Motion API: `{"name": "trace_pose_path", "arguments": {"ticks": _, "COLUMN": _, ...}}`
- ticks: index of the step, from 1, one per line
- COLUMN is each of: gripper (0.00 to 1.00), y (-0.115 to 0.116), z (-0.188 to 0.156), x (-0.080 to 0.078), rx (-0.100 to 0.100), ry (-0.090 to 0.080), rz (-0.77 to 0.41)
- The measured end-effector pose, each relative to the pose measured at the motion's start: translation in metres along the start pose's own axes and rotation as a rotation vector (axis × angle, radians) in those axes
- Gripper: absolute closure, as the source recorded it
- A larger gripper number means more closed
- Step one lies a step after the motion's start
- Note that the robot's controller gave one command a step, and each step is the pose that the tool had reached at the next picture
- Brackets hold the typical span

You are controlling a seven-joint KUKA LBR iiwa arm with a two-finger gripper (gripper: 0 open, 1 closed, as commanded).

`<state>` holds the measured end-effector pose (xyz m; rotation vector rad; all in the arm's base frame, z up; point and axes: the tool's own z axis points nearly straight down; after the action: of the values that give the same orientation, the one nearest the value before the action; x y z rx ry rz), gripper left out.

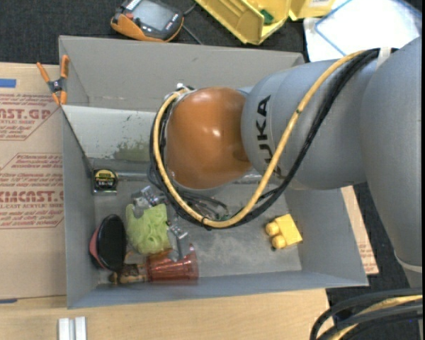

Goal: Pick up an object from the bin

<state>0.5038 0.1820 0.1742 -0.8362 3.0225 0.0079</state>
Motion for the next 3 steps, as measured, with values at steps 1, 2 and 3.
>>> {"name": "trace_pose_path", "arguments": {"ticks": 1, "gripper": 0.00, "y": 0.009, "z": -0.048, "x": -0.028, "rx": -0.001, "ry": -0.002, "rz": 0.115}}
{"name": "trace_pose_path", "arguments": {"ticks": 2, "gripper": 0.00, "y": -0.010, "z": 0.035, "x": -0.010, "rx": -0.001, "ry": -0.002, "rz": 0.080}}
{"name": "trace_pose_path", "arguments": {"ticks": 3, "gripper": 0.00, "y": 0.058, "z": 0.007, "x": -0.027, "rx": 0.003, "ry": -0.017, "rz": -0.217}}
